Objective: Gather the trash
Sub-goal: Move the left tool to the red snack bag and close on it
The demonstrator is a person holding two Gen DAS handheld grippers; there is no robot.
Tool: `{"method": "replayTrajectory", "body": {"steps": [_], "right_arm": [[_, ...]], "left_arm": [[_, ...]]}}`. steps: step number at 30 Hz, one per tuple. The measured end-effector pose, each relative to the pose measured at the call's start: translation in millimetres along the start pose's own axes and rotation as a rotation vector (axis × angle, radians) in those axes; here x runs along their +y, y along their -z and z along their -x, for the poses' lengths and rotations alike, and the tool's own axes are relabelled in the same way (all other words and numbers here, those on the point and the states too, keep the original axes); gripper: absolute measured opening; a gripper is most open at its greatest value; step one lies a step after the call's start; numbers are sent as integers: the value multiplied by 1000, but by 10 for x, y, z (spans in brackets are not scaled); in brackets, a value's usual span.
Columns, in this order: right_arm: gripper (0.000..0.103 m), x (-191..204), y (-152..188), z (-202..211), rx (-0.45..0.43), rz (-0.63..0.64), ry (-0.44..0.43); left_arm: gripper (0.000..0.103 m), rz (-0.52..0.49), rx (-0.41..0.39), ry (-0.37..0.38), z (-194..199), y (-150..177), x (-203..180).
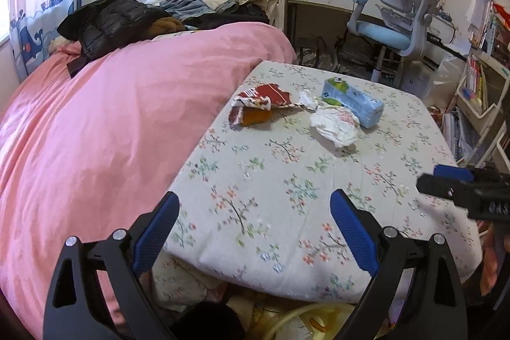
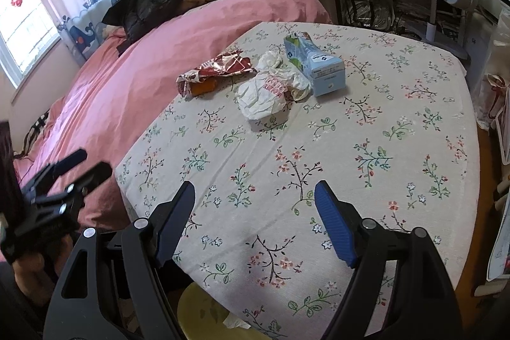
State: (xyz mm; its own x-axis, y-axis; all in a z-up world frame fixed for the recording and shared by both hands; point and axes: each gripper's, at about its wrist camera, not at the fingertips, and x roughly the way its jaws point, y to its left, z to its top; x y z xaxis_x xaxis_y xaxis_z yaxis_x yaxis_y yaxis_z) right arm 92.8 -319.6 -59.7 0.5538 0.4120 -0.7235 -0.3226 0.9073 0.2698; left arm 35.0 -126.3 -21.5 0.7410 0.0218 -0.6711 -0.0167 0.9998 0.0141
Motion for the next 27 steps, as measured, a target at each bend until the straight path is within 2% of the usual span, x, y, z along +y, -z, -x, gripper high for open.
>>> {"method": "replayTrajectory", "body": {"steps": [4, 12, 14, 16, 21, 24, 27], "right_arm": [[74, 29, -17, -16, -3, -8, -25], [74, 85, -79, 5, -20, -7, -48], [74, 73, -99, -3, -20, -12, -51], [74, 64, -115, -13, -20, -15, -54], [74, 71, -154, -87, -3, -5, -55], [75, 79, -173, -183, 19, 10, -50], [75, 95, -194, -276, 39, 20, -46]], "left_arm": [[91, -55, 2, -27, -208, -212, -12], [91, -176, 44, -88, -1022, -640, -87], [91, -156, 54, -63, -1175, -727, -72], [91, -98, 66, 0, -1322, -831, -35], [91, 18, 89, 69, -1568, -1046, 24], [91, 107, 117, 85, -1708, -1144, 114], [89, 144, 152, 81, -1833, -1160, 179]]}}
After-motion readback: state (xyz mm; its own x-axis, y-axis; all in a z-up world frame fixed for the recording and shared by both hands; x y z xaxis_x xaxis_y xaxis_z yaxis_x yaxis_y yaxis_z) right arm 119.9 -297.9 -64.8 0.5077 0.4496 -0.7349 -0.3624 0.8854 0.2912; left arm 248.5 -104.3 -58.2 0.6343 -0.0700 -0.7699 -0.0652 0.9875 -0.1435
